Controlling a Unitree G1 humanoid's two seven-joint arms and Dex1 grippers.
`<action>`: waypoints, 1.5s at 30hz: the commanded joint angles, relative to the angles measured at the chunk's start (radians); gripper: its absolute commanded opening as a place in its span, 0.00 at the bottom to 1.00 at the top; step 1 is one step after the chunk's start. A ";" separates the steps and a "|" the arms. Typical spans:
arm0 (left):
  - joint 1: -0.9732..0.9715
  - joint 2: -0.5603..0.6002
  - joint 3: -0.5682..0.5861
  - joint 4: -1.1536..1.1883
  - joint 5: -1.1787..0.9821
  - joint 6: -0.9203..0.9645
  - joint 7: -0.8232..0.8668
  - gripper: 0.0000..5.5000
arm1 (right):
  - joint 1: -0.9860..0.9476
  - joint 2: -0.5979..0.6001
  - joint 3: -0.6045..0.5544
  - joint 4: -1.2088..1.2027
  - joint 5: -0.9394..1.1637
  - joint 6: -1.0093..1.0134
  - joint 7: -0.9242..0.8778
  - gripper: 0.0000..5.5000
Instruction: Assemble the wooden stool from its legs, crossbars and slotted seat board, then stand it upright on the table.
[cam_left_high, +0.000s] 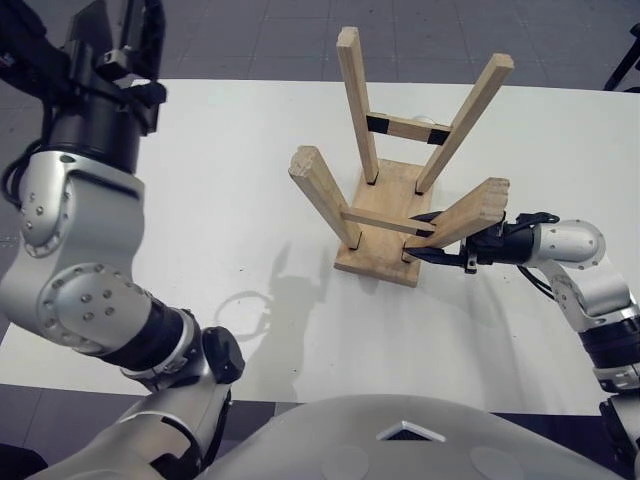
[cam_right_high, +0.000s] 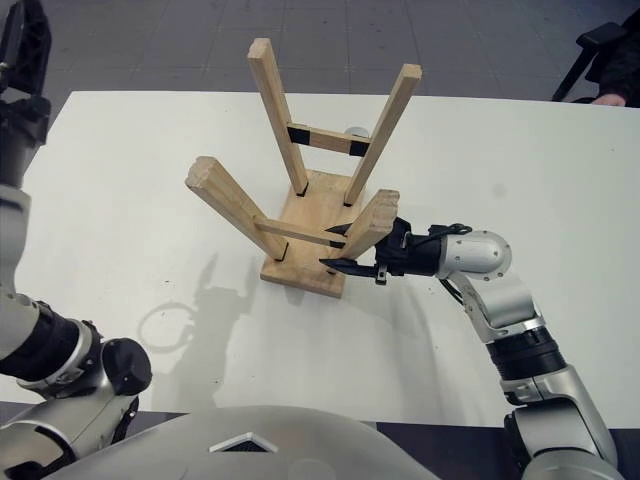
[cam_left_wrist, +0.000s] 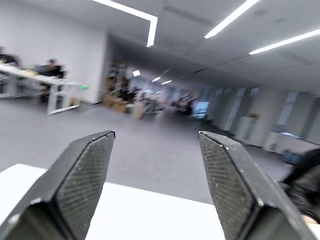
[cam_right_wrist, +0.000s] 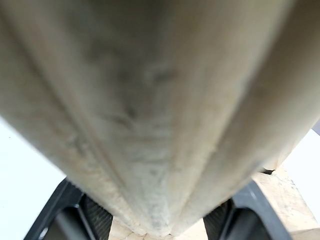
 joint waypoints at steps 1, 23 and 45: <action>0.097 0.043 -0.056 0.140 0.157 -0.025 0.053 0.57 | 0.114 -0.069 0.115 0.104 -0.171 0.132 0.040 0.37; 0.554 -0.061 -0.777 0.038 0.077 -0.112 -0.383 0.57 | 0.094 -0.028 0.244 0.205 -0.280 0.124 -0.046 0.37; 0.594 0.463 -0.613 0.403 0.203 -0.567 -1.058 0.57 | 0.085 -0.040 0.253 0.199 -0.275 0.117 -0.056 0.37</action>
